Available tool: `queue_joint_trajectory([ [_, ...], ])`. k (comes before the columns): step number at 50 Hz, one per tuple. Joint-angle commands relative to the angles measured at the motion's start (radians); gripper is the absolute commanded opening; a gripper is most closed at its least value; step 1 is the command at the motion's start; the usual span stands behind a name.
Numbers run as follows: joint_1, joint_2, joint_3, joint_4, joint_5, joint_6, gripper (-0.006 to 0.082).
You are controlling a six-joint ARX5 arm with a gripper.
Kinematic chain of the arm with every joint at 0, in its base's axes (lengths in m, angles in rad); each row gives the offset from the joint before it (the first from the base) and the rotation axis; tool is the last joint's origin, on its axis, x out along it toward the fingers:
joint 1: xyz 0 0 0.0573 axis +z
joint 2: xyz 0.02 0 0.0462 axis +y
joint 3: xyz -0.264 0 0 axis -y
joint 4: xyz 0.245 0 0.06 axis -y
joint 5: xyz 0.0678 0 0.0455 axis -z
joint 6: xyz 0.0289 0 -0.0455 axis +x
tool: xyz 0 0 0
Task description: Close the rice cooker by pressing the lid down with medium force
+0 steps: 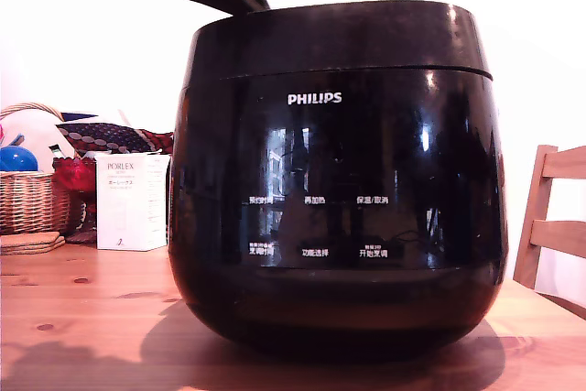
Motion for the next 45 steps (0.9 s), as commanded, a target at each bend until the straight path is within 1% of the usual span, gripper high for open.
queue_joint_trajectory([
  [1,-0.002,0.067,-0.105,-0.063,-0.014,-0.003,-0.0021],
  [9,0.028,0.011,-0.058,-0.021,-0.045,0.0,-0.0021],
  [12,0.05,-0.013,-0.039,-0.004,-0.067,0.014,-0.0021],
  [13,0.058,-0.019,-0.032,-0.002,-0.082,0.036,-0.0021],
  [16,0.086,-0.039,-0.008,0.004,-0.113,0.041,-0.0021],
  [17,0.096,-0.044,0.0,0.005,-0.122,0.071,-0.0021],
  [18,0.107,-0.05,0.007,0.006,-0.129,0.071,-0.0021],
  [21,0.143,-0.066,0.029,0.012,-0.158,0.071,-0.0021],
  [22,0.157,-0.071,0.038,0.014,-0.164,0.121,-0.0021],
  [24,0.183,-0.081,0.051,0.022,-0.181,0.121,-0.0021],
  [25,0.2,-0.087,0.058,0.027,-0.19,0.147,-0.0021],
  [27,0.226,-0.096,0.068,0.038,-0.203,0.147,-0.0021],
  [28,0.24,-0.101,0.073,0.047,-0.209,0.167,-0.0021],
  [30,0.272,-0.112,0.081,0.06,-0.219,0.17,-0.0021],
  [34,0.331,-0.132,0.092,0.088,-0.243,0.21,-0.0021],
  [45,0.504,-0.181,0.101,0.106,-0.269,0.243,-0.0021],
])
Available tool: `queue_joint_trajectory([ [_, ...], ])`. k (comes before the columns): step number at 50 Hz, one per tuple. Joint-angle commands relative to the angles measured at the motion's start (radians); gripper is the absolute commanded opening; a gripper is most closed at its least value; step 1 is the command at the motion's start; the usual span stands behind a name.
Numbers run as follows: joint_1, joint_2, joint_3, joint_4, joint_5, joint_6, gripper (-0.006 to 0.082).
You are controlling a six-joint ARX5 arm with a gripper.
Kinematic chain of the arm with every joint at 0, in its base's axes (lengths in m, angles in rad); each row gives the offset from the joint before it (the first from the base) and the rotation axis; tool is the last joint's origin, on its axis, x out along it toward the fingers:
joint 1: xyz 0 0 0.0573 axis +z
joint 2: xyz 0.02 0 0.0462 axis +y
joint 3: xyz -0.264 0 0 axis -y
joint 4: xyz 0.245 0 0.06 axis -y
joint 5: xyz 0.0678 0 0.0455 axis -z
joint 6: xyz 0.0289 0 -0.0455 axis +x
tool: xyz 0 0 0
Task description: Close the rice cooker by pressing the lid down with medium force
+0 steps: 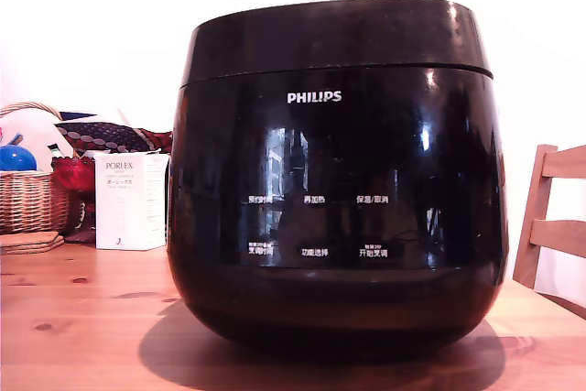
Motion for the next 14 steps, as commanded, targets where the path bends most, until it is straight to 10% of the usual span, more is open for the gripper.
queue_joint_trajectory([
  [1,0.044,0.002,-0.002,0.003,-0.009,0.007,-0.0021],
  [14,0.163,-0.026,-0.002,0.003,-0.008,0.006,-0.0021],
])
